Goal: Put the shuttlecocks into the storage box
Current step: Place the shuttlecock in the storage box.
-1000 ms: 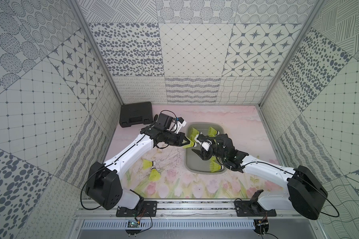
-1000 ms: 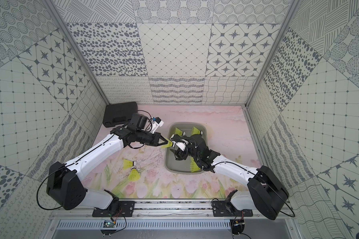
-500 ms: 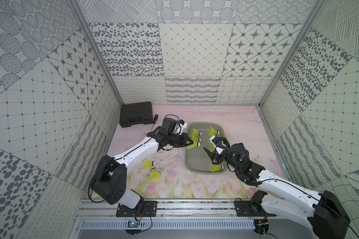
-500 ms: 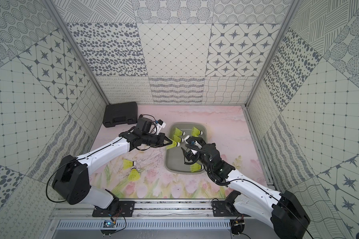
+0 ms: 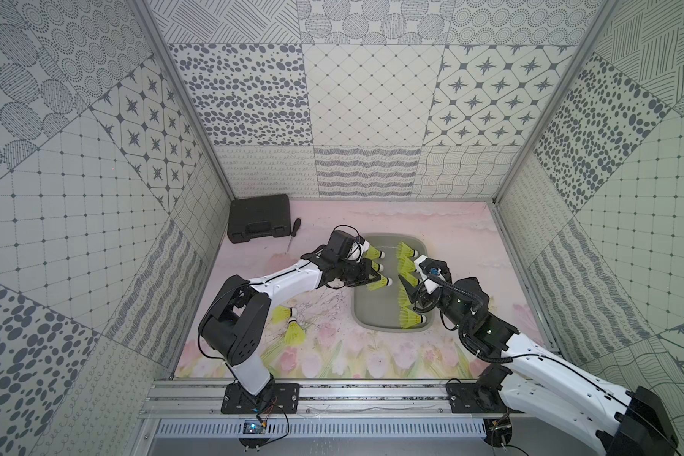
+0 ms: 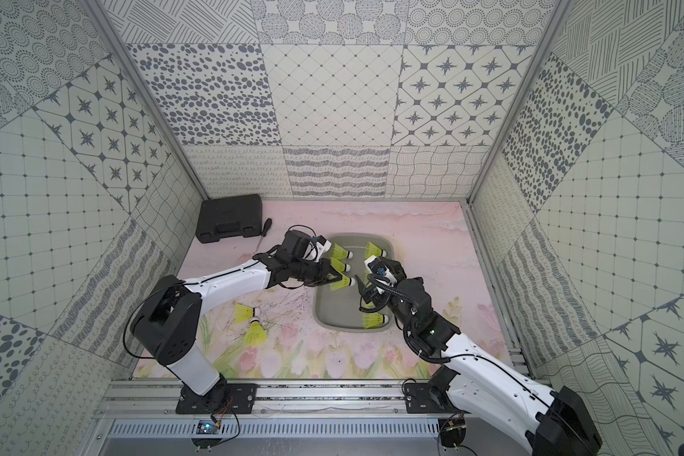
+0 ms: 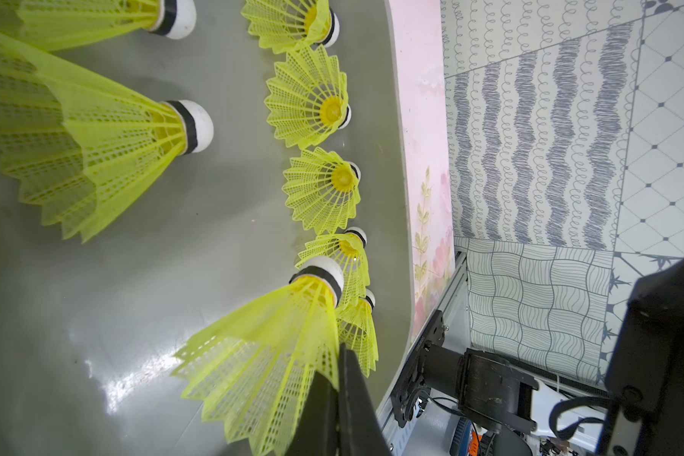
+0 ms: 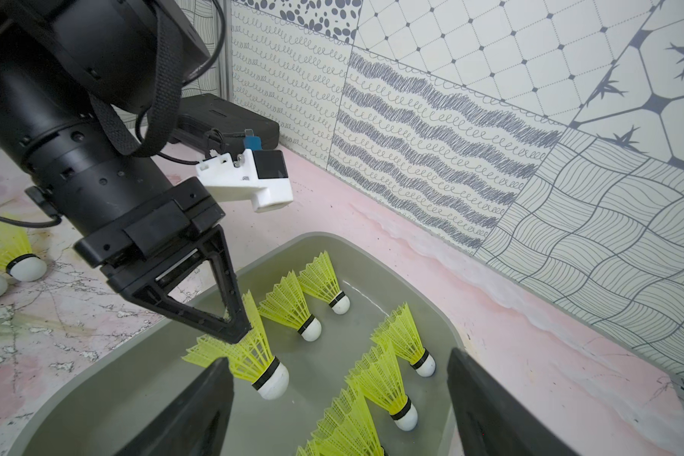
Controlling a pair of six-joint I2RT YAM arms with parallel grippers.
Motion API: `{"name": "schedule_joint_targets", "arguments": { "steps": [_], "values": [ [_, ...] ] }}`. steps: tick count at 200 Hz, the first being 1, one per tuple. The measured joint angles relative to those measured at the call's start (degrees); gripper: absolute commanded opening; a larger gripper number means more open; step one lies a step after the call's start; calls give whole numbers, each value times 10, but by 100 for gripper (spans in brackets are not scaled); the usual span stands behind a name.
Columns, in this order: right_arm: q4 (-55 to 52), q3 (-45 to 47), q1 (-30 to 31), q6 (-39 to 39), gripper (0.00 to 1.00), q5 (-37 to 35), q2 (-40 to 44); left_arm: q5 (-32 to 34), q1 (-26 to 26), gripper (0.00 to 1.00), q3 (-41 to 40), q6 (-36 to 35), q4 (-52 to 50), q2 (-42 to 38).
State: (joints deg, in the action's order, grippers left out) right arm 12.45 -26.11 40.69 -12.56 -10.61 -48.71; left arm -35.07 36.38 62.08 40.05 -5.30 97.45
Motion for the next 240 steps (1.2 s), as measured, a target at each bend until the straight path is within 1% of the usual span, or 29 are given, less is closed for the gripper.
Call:
{"name": "schedule_joint_targets", "arguments": {
  "steps": [73,173,240],
  "values": [
    [-3,0,-5,2,90,0,0,12,7,0,12,2,8,42],
    [-4,0,-10,7,92,1,-8,59,7,0,38,-23,-27,57],
    [-7,0,-11,16,92,3,-19,76,7,0,43,-38,-46,65]
  ]
}}
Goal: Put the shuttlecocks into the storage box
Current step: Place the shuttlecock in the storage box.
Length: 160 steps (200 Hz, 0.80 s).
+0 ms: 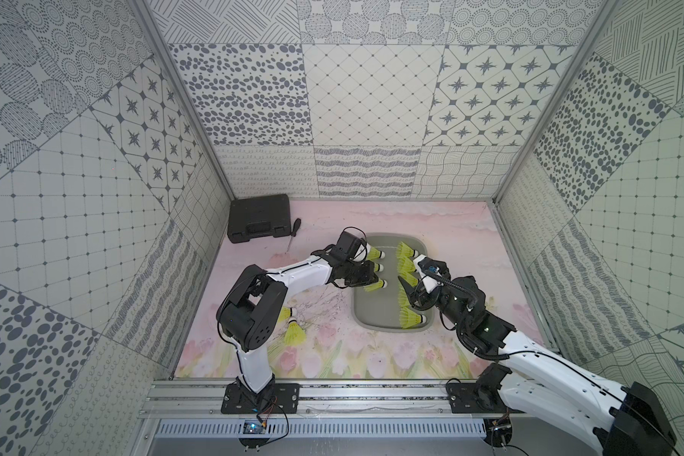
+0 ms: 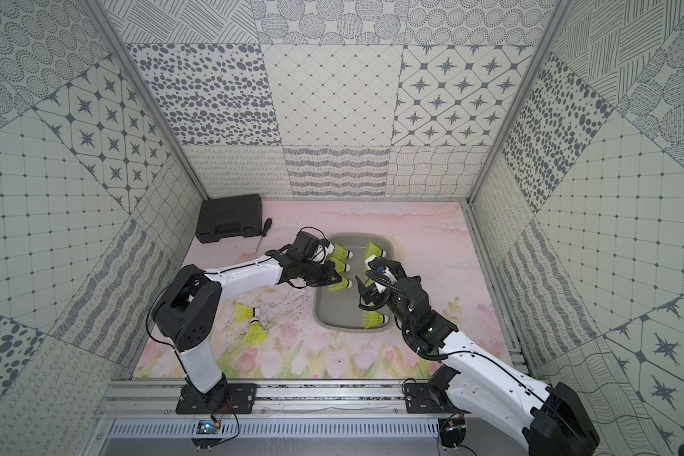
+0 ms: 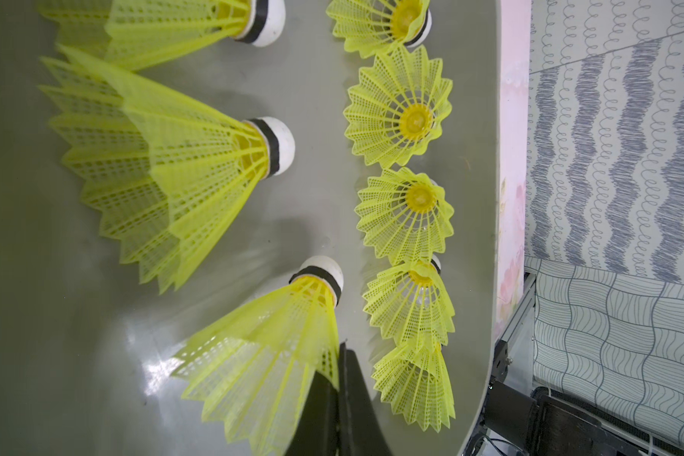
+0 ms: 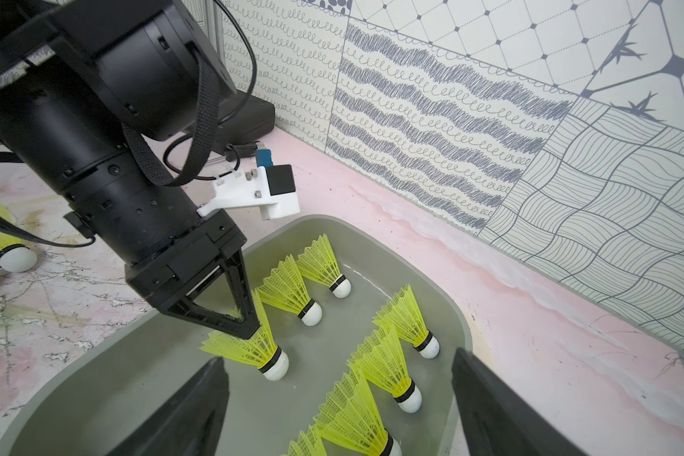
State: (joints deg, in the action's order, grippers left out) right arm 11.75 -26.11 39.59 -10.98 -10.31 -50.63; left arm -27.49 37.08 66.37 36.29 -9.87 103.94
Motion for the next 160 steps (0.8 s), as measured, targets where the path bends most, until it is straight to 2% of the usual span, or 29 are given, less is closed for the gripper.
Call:
{"name": "schedule_joint_targets", "arguments": {
  "steps": [103,160],
  "values": [
    [0,0,-2,1,94,4,0,22,-3,0,7,-18,-20,9],
    [0,0,-3,2,94,6,0,26,-8,3,18,-27,-30,17]
  ]
}}
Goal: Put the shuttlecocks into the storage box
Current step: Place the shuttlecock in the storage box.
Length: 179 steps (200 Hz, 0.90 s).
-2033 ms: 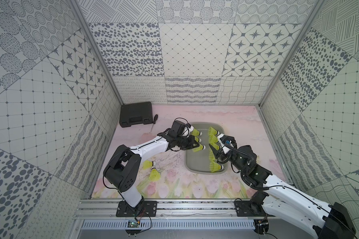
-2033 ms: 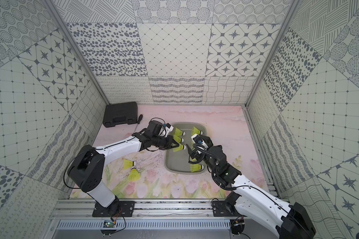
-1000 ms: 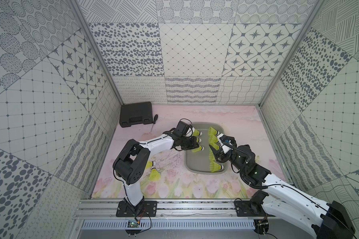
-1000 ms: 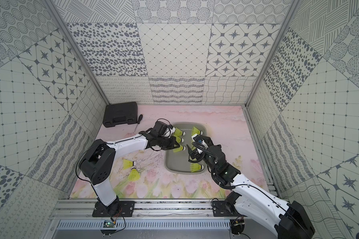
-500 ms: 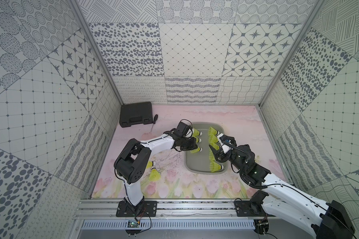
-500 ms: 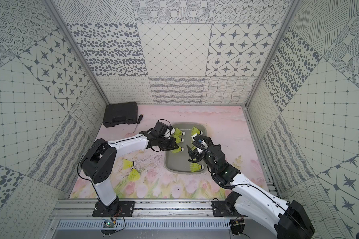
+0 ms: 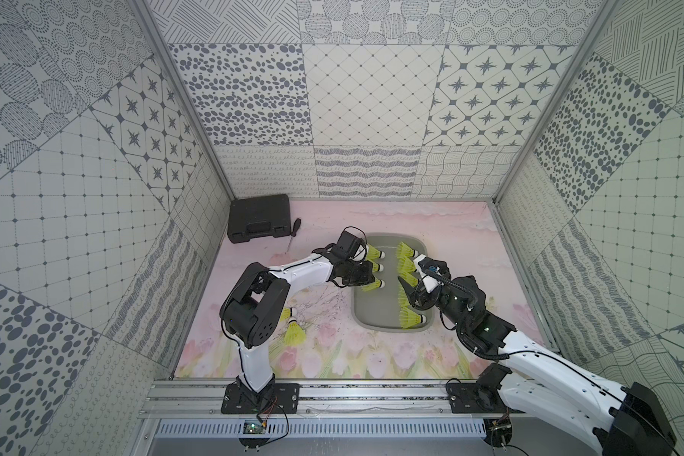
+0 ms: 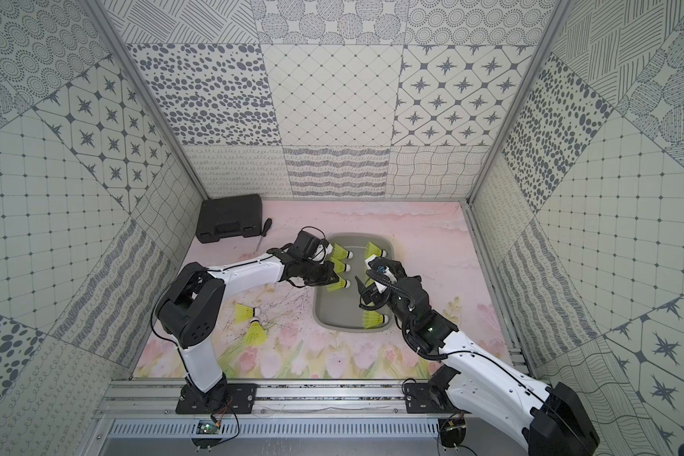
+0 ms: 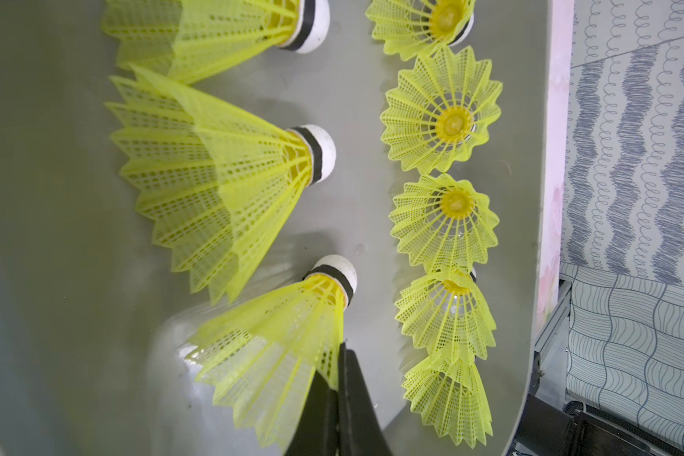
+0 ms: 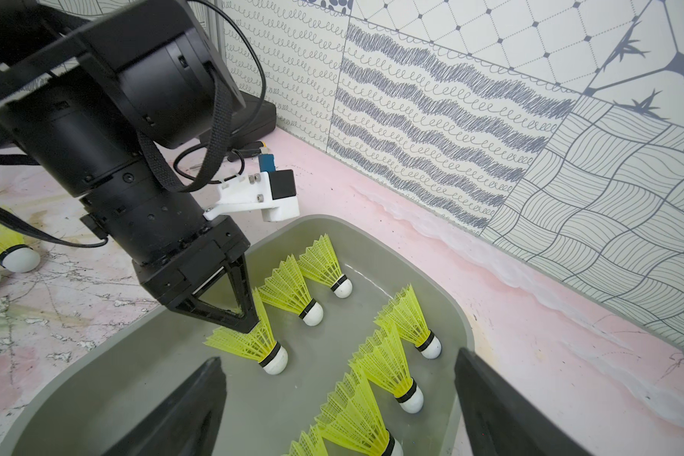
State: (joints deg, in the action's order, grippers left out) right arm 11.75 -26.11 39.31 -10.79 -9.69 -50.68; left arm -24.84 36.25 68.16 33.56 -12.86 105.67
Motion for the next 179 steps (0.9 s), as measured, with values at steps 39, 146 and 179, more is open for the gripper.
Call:
{"name": "schedule_joint_targets", "arguments": {
  "steps": [39,146,179],
  "values": [
    [0,0,-1,1,95,0,0,3,-3,6,5,-7,-8,1],
    [-5,0,-1,1,96,0,0,18,-7,19,16,-22,-17,11],
    [-9,0,-1,1,96,0,0,22,-7,22,16,-24,-19,12]
  ]
}}
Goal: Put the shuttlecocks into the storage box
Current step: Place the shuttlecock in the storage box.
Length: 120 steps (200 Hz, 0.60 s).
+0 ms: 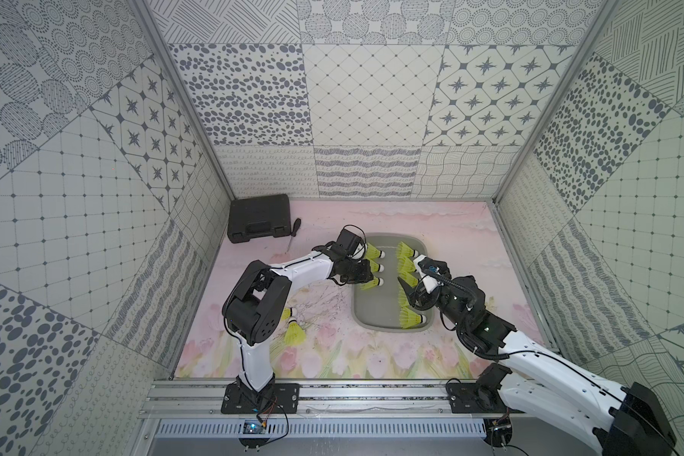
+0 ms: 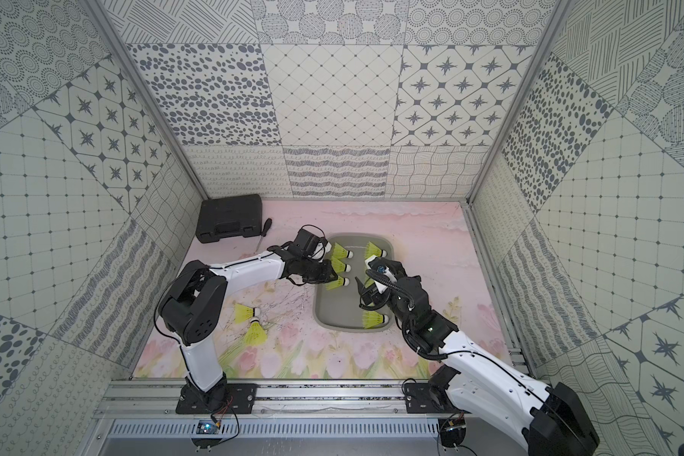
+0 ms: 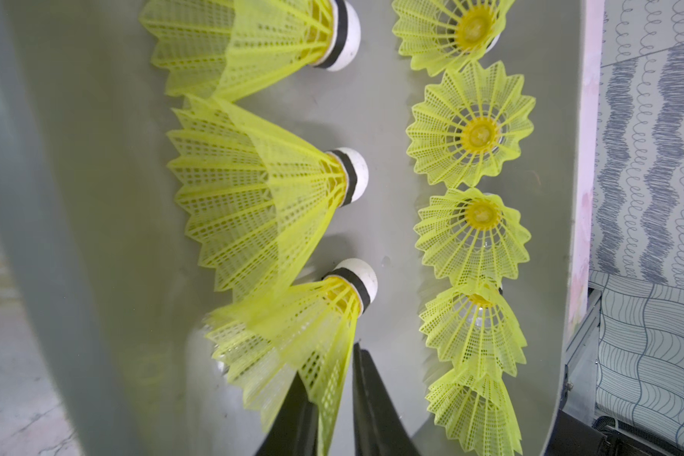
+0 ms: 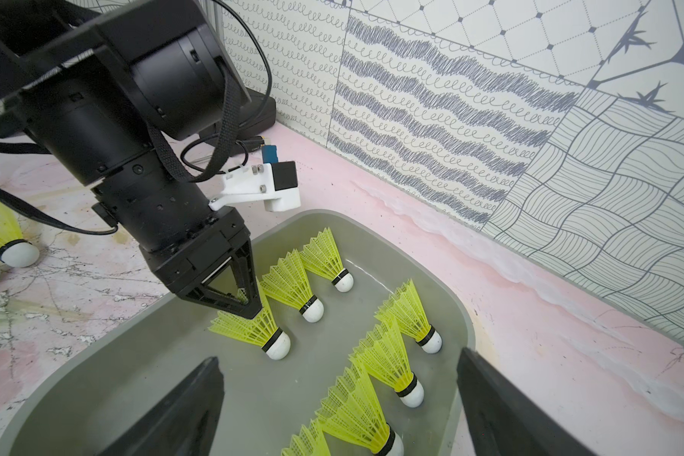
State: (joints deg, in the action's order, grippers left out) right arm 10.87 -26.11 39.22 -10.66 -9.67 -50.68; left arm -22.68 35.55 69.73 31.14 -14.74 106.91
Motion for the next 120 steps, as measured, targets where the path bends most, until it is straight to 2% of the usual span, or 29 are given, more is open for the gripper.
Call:
{"name": "schedule_joint_targets", "arguments": {
  "steps": [55,120],
  "values": [
    [0,0,-1,0,97,0,0,7,0,28,0,-2,-9,-1],
    [-5,0,-1,0,97,0,0,9,0,30,-1,-2,-12,-15]
  ]
}}
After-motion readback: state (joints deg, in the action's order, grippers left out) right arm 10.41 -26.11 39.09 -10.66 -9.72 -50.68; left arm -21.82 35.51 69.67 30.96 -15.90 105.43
